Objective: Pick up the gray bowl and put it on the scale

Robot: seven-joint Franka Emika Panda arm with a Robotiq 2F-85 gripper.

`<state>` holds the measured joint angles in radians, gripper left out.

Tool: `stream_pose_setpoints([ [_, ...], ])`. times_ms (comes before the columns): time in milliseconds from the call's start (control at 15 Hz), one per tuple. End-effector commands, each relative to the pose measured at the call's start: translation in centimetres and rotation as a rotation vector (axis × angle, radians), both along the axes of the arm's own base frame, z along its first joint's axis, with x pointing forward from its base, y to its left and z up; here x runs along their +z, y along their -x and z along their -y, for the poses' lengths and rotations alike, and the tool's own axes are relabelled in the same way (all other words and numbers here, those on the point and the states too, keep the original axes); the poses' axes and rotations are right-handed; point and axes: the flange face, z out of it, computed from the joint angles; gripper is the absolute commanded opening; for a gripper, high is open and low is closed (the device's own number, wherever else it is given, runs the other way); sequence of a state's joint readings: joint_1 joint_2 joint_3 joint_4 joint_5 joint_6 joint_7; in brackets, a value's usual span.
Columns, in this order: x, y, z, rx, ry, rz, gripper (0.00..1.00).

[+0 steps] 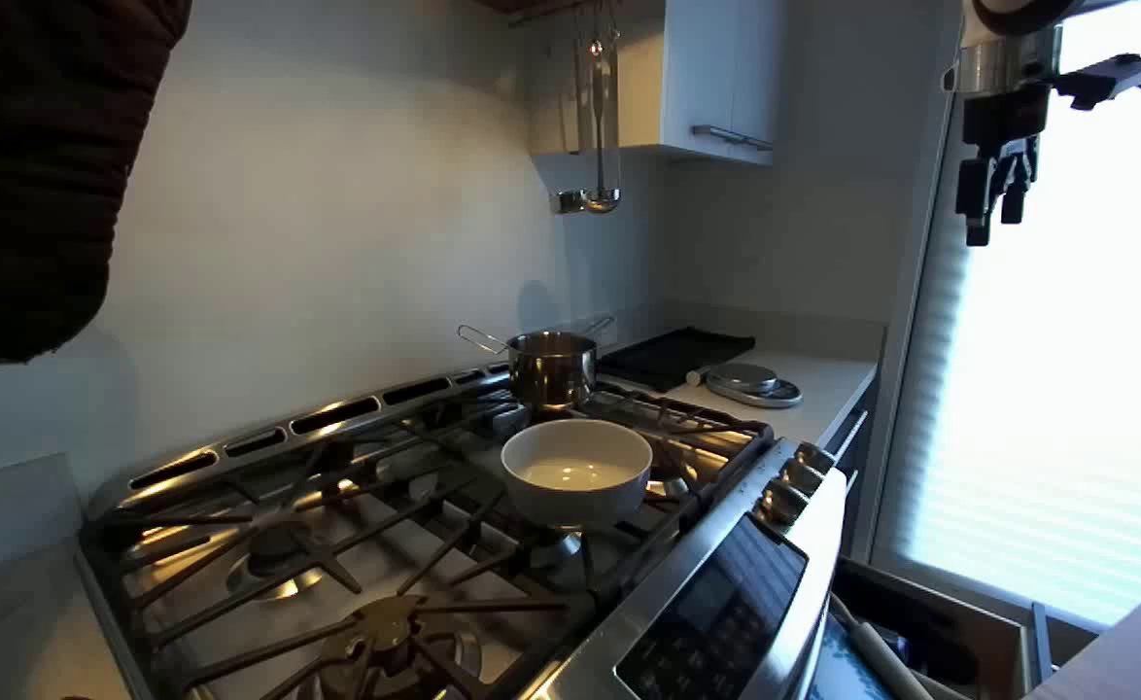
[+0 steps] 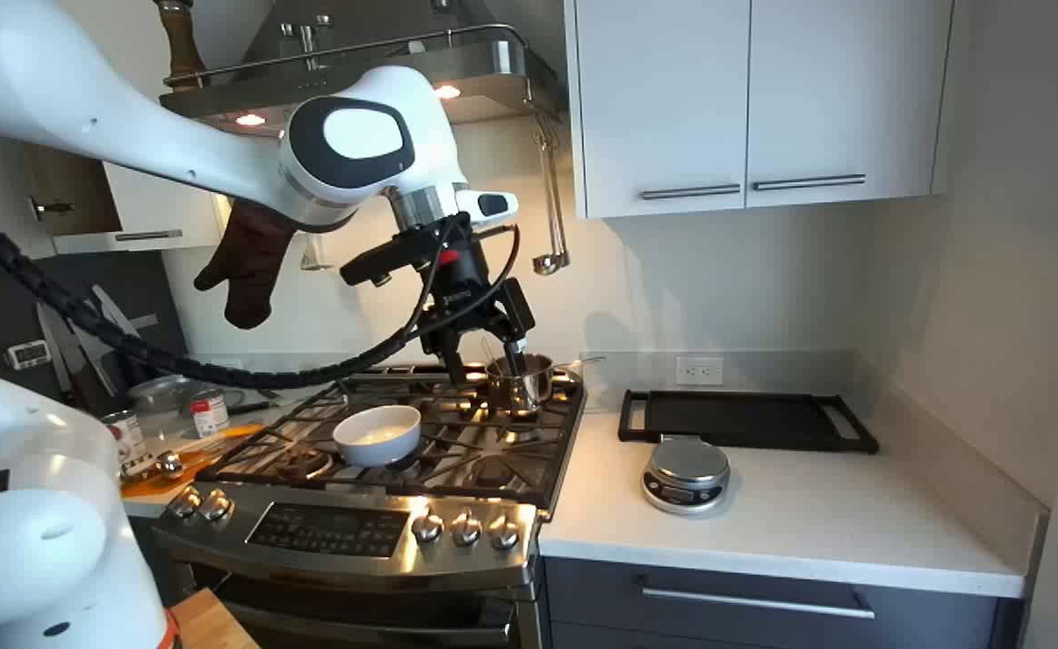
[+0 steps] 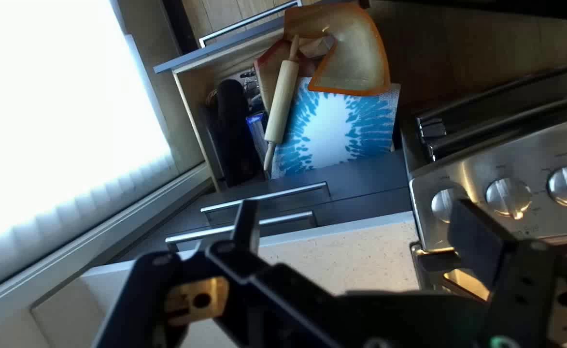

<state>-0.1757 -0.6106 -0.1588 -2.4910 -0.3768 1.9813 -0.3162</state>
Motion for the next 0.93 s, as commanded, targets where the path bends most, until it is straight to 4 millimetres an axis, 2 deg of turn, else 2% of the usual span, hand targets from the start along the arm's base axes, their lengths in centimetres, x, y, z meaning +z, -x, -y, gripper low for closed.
stream_pose_setpoints([
  [0,0.1,0.0,0.0,0.000,0.000,-0.001,1.00],
  [733,0.1,0.0,0.0,0.000,0.000,-0.001,1.00],
  [867,-0.1,-1.4,-0.3,0.032,-0.016,0.016,1.00],
])
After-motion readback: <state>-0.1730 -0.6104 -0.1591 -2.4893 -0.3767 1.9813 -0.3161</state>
